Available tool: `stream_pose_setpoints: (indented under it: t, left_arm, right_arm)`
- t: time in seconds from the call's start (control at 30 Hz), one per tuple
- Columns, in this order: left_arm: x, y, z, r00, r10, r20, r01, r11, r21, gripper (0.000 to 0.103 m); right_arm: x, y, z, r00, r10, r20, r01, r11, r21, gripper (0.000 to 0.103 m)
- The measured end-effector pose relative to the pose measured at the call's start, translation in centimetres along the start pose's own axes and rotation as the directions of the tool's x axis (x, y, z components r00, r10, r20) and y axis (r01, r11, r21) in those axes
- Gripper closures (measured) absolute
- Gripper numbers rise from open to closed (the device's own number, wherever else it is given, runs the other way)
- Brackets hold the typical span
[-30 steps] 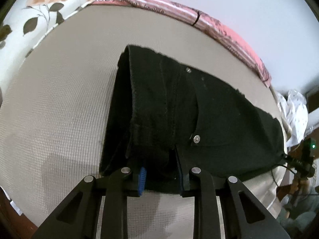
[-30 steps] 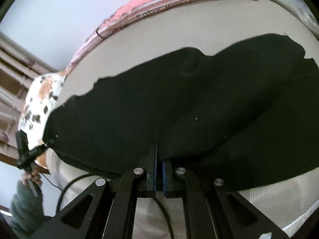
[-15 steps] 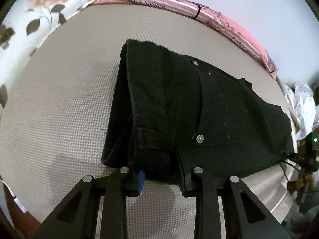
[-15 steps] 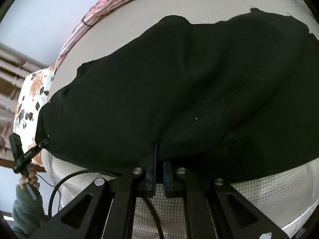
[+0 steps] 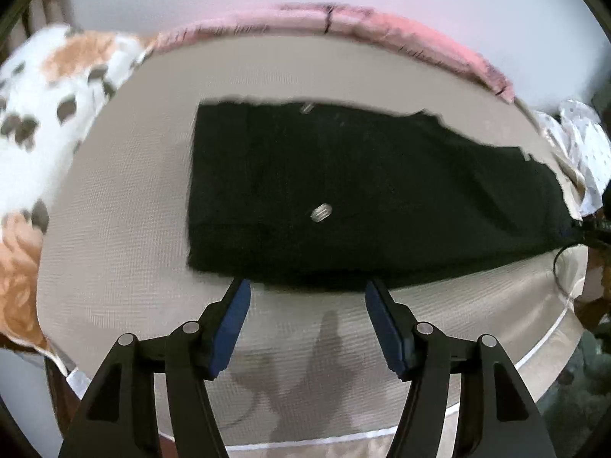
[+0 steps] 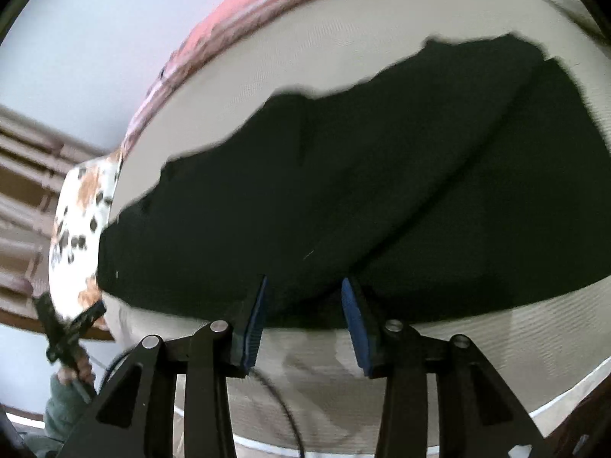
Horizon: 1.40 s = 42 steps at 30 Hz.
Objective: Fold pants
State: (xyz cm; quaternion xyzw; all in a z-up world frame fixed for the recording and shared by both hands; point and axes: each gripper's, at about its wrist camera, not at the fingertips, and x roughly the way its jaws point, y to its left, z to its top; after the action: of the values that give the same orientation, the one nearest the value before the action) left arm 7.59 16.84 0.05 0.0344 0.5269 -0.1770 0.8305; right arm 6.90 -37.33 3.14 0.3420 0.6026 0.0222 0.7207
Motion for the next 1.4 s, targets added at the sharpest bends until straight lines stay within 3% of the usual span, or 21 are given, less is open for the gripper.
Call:
stream_pose_setpoints:
  t: [0.17, 0.37, 0.47, 0.6, 0.77, 0.9, 1.0, 1.07, 1.27, 1.4]
  left_arm:
    - [-1.1, -7.8, 1.9, 0.993, -0.065, 0.098, 0.044, 0.978, 0.202, 0.04]
    - [0.7, -19.4, 3.6, 0.971, -0.234, 0.04, 0.191, 0.872, 0.45, 0.04]
    - [1.9, -24.2, 4.1, 0.953, -0.302, 0.0, 0.261, 0.823, 0.504, 0.04]
    - [4.3, -29.6, 4.3, 0.941, -0.335, -0.041, 0.302, 0.779, 0.549, 0.04]
    - [7.0, -33.9, 3.7, 0.931, -0.349, -0.105, 0.342, 0.735, 0.585, 0.04]
    - [9.0, -35.7, 3.2, 0.912, -0.365, -0.188, 0.402, 0.697, 0.594, 0.04]
    - [10.5, -36.4, 3.1, 0.913, -0.341, -0.222, 0.404, 0.697, 0.592, 0.04]
    - [11.2, -36.5, 3.4, 0.912, -0.335, -0.238, 0.41, 0.715, 0.566, 0.04]
    - [11.1, -36.0, 4.7, 0.895, -0.381, -0.23, 0.445, 0.737, 0.509, 0.04]
    - [11.3, -36.8, 4.4, 0.928, -0.319, -0.192, 0.369, 0.72, 0.588, 0.045]
  right_arm:
    - [-2.5, -4.5, 3.7, 0.995, -0.048, 0.089, 0.038, 0.993, 0.108, 0.061]
    - [-2.5, -8.5, 7.7, 0.992, -0.055, 0.113, 0.03, 0.977, 0.212, 0.061]
    - [-1.9, -9.9, 8.7, 0.993, -0.041, 0.108, 0.01, 0.963, 0.268, 0.061]
    - [-1.1, -11.0, 9.1, 0.994, -0.002, 0.107, -0.031, 0.951, 0.307, 0.06]
    - [-0.8, -11.9, 9.5, 0.993, 0.007, 0.115, -0.044, 0.947, 0.318, 0.059]
    - [-0.6, -13.1, 9.8, 0.991, 0.043, 0.123, -0.084, 0.933, 0.351, 0.058]
    - [-0.6, -13.1, 10.2, 0.989, 0.064, 0.135, -0.107, 0.933, 0.342, 0.057]
    - [-0.5, -13.2, 10.3, 0.988, 0.077, 0.136, -0.12, 0.931, 0.346, 0.057]
    - [-0.6, -13.7, 10.3, 0.984, 0.109, 0.142, -0.152, 0.926, 0.346, 0.057]
    - [-0.4, -13.8, 10.3, 0.982, 0.111, 0.152, -0.159, 0.921, 0.355, 0.057]
